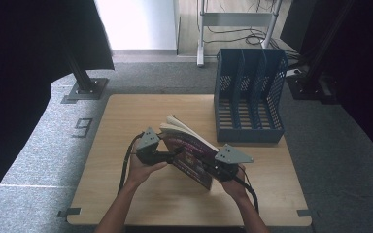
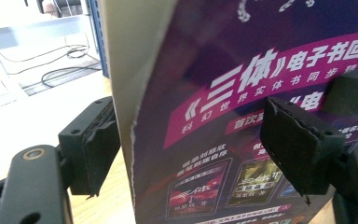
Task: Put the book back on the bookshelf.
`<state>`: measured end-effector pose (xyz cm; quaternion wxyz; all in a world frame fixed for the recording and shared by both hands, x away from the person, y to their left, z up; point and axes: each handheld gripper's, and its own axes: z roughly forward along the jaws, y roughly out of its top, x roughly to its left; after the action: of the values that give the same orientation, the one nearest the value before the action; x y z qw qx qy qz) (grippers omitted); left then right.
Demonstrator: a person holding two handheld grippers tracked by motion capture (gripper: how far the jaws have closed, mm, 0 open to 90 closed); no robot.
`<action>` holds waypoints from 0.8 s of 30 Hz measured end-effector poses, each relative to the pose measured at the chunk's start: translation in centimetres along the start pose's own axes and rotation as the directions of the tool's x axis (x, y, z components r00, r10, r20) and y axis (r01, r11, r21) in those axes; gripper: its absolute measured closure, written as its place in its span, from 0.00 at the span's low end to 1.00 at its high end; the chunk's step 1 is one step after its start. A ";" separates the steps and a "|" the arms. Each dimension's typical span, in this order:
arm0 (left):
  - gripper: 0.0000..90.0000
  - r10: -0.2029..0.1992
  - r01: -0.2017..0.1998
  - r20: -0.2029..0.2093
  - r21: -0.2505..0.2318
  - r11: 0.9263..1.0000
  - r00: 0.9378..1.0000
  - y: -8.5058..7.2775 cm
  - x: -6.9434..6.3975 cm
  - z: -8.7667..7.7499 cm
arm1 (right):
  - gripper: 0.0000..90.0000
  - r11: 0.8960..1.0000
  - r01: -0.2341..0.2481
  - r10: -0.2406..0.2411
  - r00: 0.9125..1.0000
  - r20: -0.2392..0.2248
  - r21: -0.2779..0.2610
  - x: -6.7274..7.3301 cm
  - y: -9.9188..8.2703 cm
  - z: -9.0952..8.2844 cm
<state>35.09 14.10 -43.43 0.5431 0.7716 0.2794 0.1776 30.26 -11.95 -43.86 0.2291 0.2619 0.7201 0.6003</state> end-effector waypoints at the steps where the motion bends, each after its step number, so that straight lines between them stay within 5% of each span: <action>1: 0.23 -0.001 0.001 0.000 0.000 1.000 1.000 0.0 0.0 0.0 | 0.85 1.000 -0.003 0.003 1.000 -0.003 0.005 -0.1 0.0 0.1; 10: 0.23 -0.008 0.008 -0.042 0.016 1.000 0.999 -0.3 -0.1 0.0 | 0.90 0.998 -0.064 0.064 0.998 -0.001 0.014 -0.7 0.1 0.1; 24: 0.23 -0.036 0.042 -0.103 0.051 0.998 0.994 -2.4 -0.1 -1.4 | 0.90 0.996 -0.083 0.083 0.996 0.024 0.010 -0.5 0.0 0.1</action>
<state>33.65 15.73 -45.18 0.5108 0.7702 0.3263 0.1985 30.70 -12.23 -43.81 0.2109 0.2998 0.7091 0.6024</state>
